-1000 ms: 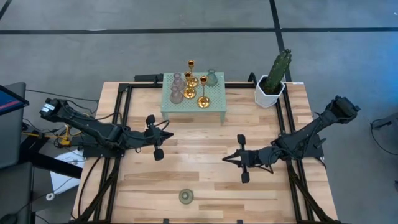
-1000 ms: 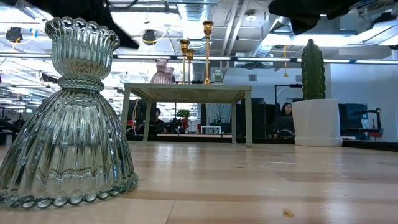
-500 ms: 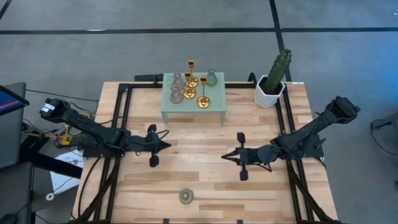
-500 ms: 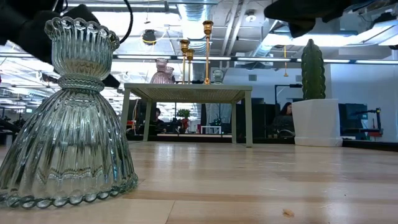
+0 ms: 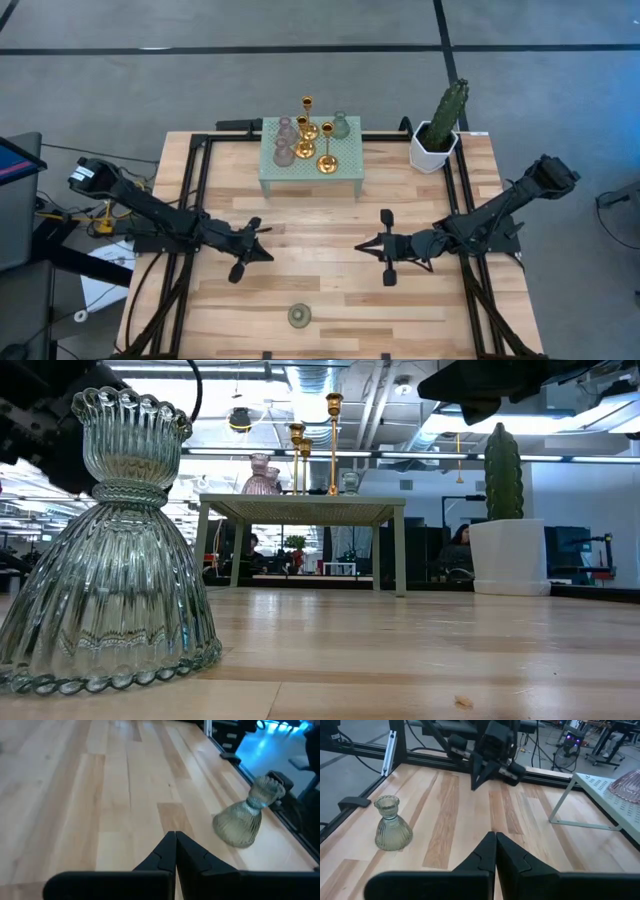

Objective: Pick & Place candle stick holders
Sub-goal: Put the green glass candle holder on the shelf

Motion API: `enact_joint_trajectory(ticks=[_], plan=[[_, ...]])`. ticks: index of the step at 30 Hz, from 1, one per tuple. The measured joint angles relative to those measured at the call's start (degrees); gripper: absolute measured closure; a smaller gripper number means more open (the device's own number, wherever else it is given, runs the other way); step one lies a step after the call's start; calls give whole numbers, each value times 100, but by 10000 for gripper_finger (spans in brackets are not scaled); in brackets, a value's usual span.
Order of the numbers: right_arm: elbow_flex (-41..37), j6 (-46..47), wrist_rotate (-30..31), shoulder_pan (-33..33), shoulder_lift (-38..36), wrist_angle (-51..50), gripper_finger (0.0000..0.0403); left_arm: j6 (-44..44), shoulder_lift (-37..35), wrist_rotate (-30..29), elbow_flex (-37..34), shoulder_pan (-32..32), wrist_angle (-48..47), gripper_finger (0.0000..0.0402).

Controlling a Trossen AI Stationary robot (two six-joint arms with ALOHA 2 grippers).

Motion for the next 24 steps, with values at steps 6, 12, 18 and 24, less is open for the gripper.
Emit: enact_joint_trajectory(ticks=[6,12,18,24], plan=[[0,0,0,2,0,-1,403,126,1307,94,0,-294,1358,399],[0,-2,0,2,0,-25,403,480,2547,94,330,-714,2415,399],[0,4,0,2,0,-41,403,489,3275,49,828,-856,2416,395],[0,29,0,45,0,-40,403,337,3454,50,975,-858,2424,392]])
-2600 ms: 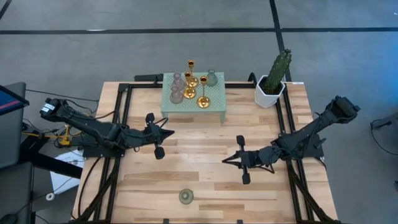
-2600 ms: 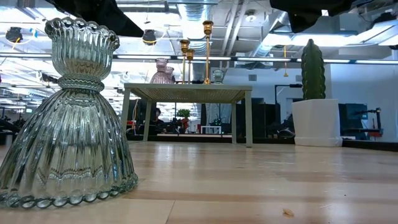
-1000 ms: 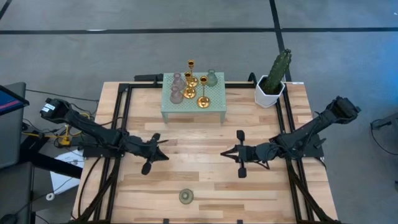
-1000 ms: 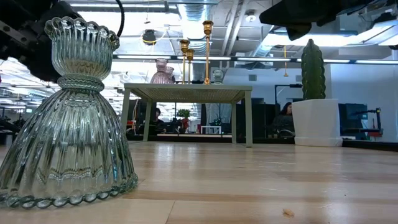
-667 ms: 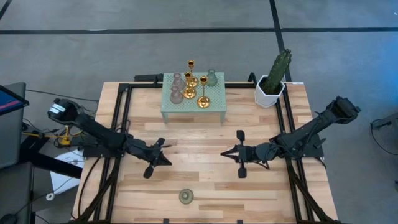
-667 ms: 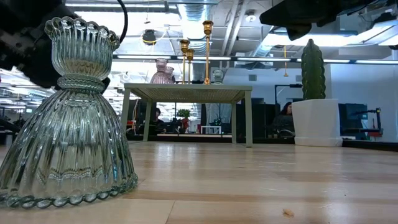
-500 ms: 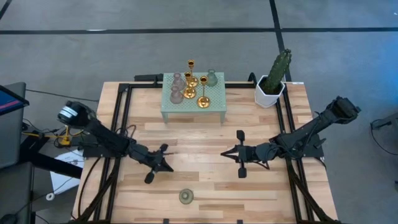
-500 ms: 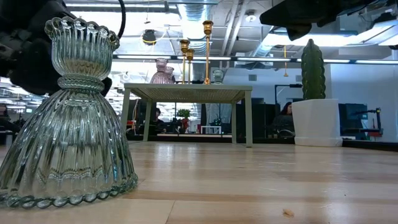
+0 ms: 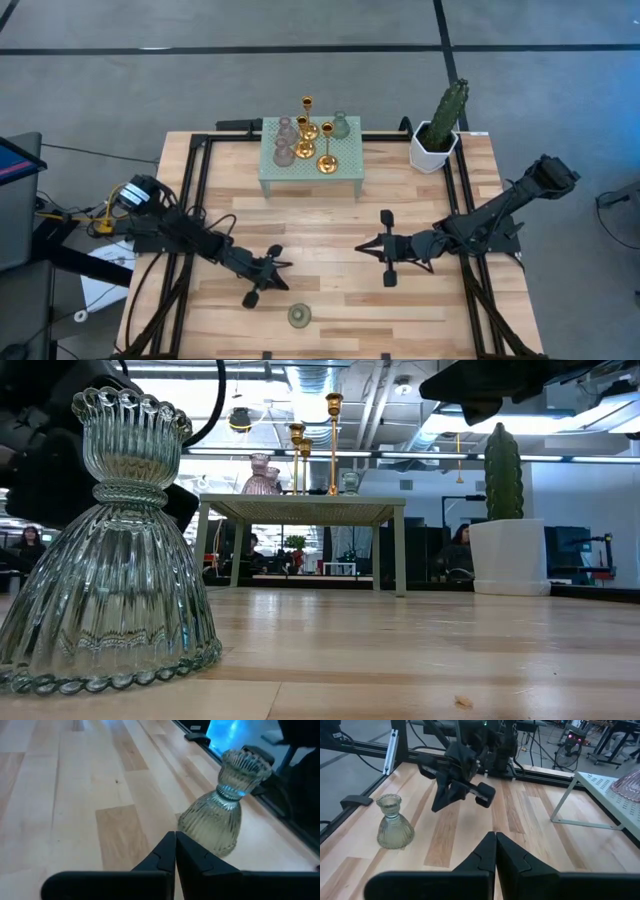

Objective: Pick & Place candle stick holders
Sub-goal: Put the green glass candle holder on the shelf

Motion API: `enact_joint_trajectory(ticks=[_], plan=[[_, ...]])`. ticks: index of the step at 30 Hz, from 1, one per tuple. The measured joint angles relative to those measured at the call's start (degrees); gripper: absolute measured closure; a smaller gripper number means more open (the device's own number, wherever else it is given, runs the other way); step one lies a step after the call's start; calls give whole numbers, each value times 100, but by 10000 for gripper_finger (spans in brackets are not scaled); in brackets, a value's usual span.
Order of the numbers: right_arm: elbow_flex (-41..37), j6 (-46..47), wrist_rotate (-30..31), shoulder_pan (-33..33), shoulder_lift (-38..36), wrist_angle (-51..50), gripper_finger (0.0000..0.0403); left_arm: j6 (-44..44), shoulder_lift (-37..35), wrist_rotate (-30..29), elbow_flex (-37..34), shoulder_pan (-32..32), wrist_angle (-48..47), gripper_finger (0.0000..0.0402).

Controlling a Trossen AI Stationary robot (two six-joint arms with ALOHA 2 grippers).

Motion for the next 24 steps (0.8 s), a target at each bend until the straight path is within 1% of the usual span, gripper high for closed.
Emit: enact_joint_trajectory(ticks=[3,6,11,14,17,19,22,24], plan=[[0,12,-4,11,0,-1,403,-255,-11,143,48,1,10,375],[0,12,-4,11,0,1,403,-389,-11,386,97,-52,16,350],[0,105,-4,7,0,17,403,-508,-11,404,149,-321,12,306],[0,209,-2,11,0,-3,403,-511,-13,406,156,-566,12,296],[0,211,-2,11,0,-3,403,-720,-13,232,156,-804,12,310],[0,211,-2,11,0,-3,403,-918,-13,34,156,-931,12,333],[0,211,-2,9,0,3,403,-954,14,-178,242,-1076,-11,380],[0,211,-1,7,0,4,403,-952,119,-177,416,-1119,-6,394]])
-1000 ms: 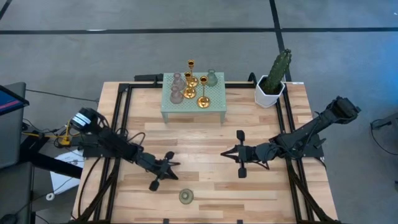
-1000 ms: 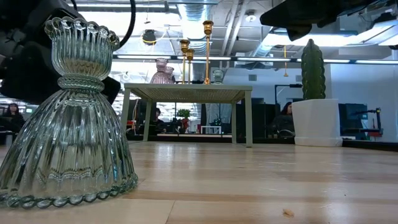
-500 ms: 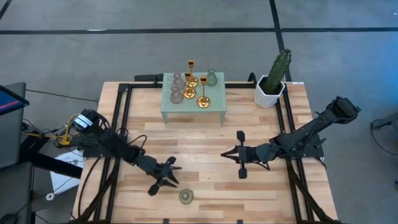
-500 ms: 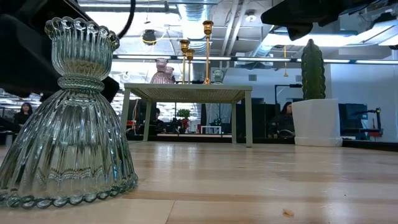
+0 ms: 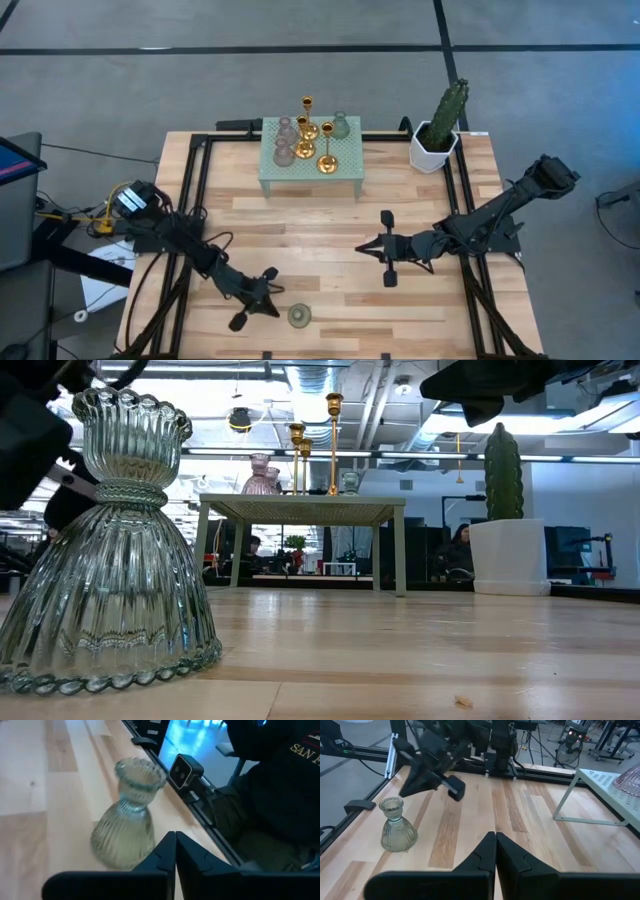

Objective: Pick & Place candle stick holders
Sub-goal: Put the green glass candle holder on the shelf

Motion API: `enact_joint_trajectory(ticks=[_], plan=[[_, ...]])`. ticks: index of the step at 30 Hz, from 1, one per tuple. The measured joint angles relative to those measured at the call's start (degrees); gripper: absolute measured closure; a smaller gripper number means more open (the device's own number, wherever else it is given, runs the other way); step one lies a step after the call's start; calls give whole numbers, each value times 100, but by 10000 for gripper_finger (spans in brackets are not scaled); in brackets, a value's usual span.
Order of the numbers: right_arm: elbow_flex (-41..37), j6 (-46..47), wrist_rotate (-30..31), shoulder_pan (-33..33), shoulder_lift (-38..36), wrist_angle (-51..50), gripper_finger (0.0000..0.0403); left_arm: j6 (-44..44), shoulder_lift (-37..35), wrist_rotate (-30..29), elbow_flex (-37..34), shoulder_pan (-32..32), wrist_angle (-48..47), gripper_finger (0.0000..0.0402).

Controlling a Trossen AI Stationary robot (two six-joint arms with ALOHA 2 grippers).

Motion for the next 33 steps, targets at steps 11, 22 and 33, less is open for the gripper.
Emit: enact_joint_trajectory(ticks=[11,22,33], plan=[[2,16,1,5,0,12,403,-21,1233,-31,996,-7,-5,398],[2,59,1,55,-2,-139,403,-338,2116,-701,1846,-19,-4,399],[2,59,6,78,-2,-205,403,-1,2150,-1608,1882,414,-263,400]])
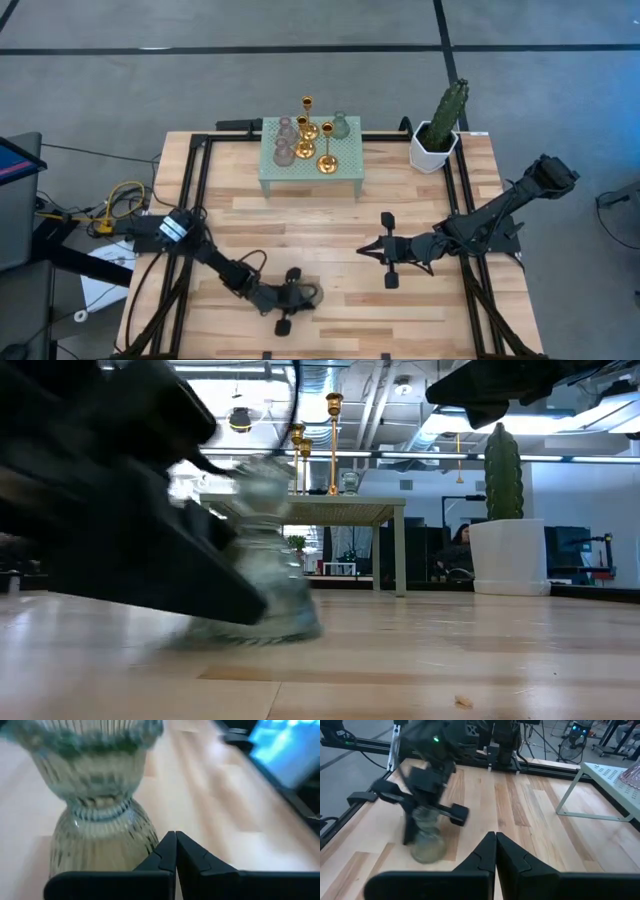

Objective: Pick & Place candle stick holders
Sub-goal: Put the green glass candle holder on the shelf

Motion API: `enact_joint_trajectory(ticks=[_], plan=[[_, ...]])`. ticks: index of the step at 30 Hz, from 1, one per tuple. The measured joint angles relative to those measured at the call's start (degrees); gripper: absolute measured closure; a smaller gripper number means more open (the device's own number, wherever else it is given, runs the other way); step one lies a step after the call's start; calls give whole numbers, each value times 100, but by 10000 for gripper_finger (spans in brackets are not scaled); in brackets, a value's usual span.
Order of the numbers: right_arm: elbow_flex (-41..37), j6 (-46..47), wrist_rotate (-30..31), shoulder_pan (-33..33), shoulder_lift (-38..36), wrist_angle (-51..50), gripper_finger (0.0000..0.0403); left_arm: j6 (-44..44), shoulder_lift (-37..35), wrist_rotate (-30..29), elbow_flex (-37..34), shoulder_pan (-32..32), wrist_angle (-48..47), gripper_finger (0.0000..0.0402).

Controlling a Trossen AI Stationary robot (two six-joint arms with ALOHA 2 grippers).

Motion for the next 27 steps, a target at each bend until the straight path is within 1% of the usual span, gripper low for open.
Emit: enact_joint_trajectory(ticks=[4,14,18,21,24,27], plan=[[0,63,0,3,0,-35,403,53,0,-27,-2,439,-76,400],[0,195,15,1,0,-250,403,765,0,-4,-2,1382,-87,400],[0,190,15,1,0,-250,403,854,0,405,-5,1710,-44,400],[0,193,51,1,0,-278,403,893,0,560,-5,1763,130,400],[0,348,490,42,0,-573,403,1206,-165,578,-9,1624,192,400],[-5,774,874,93,0,-1099,403,1467,-575,523,-93,1398,49,400]])
